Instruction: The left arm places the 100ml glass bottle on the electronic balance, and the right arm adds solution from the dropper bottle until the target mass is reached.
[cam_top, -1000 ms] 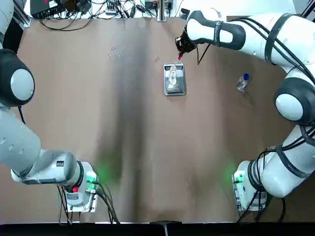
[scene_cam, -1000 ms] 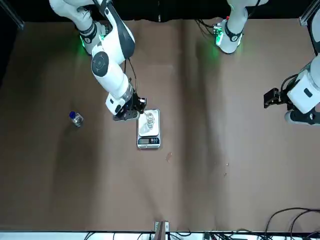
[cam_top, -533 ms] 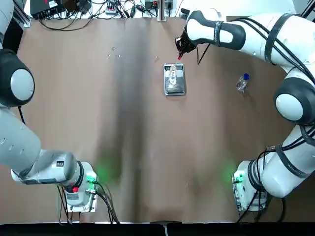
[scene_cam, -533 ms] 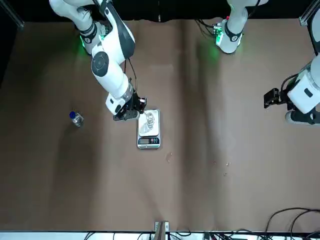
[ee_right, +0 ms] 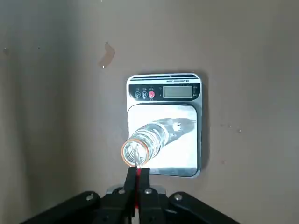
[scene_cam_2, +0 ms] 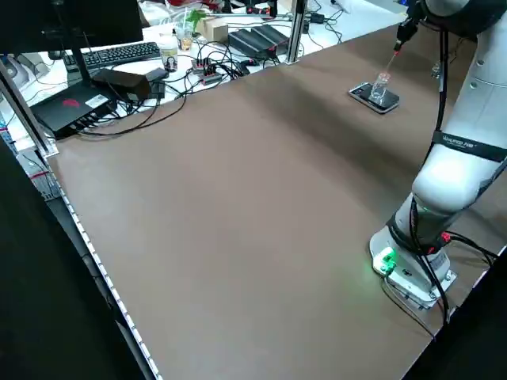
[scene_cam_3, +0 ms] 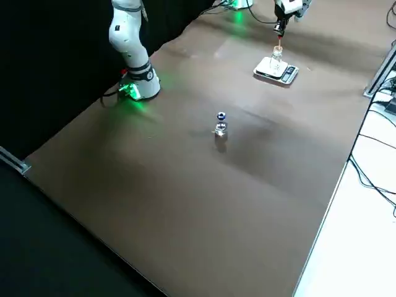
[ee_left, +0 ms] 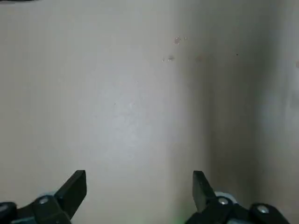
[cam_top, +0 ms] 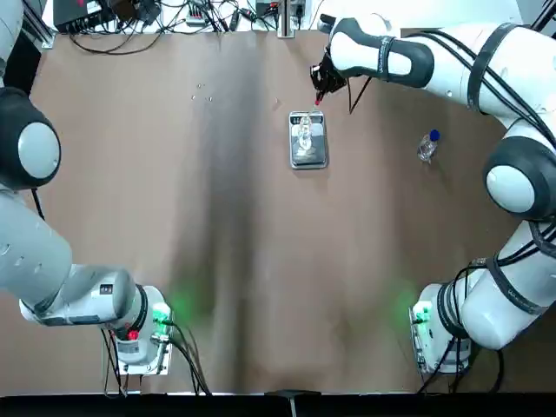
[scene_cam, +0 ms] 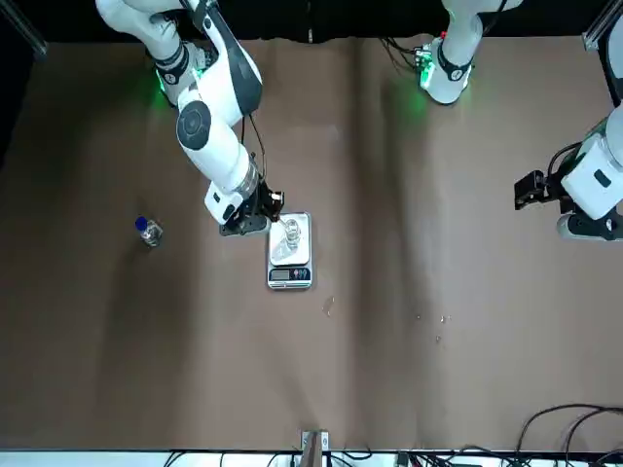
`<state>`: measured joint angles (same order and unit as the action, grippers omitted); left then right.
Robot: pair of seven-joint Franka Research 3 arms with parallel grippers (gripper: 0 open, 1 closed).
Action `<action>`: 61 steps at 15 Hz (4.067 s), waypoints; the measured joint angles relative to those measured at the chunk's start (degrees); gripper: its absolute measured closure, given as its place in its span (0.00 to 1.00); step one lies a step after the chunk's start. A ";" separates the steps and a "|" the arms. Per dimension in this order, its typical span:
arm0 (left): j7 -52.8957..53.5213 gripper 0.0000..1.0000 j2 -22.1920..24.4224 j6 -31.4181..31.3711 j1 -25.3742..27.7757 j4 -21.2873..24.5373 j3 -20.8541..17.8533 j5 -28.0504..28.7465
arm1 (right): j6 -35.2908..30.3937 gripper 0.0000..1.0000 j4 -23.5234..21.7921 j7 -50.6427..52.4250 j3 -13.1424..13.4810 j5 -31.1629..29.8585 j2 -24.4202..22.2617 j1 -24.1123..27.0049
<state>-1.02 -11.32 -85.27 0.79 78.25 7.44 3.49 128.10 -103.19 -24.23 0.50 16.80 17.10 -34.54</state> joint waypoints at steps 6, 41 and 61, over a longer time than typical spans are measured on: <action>-0.01 0.00 0.00 0.00 0.01 0.00 -0.04 0.00 | -1.92 0.96 0.39 -0.11 0.40 0.00 -1.08 0.12; -0.05 0.00 0.00 0.00 0.04 0.03 -0.11 0.00 | -11.12 0.96 -18.95 29.86 1.30 -18.17 -21.26 33.72; -0.05 0.00 0.00 0.00 0.12 0.11 -0.15 0.00 | -6.07 0.96 -25.15 34.58 0.93 -20.58 -21.63 37.67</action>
<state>-1.07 -11.32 -85.27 0.91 78.35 7.30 3.49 122.03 -128.34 10.35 1.43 -3.79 -4.53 3.14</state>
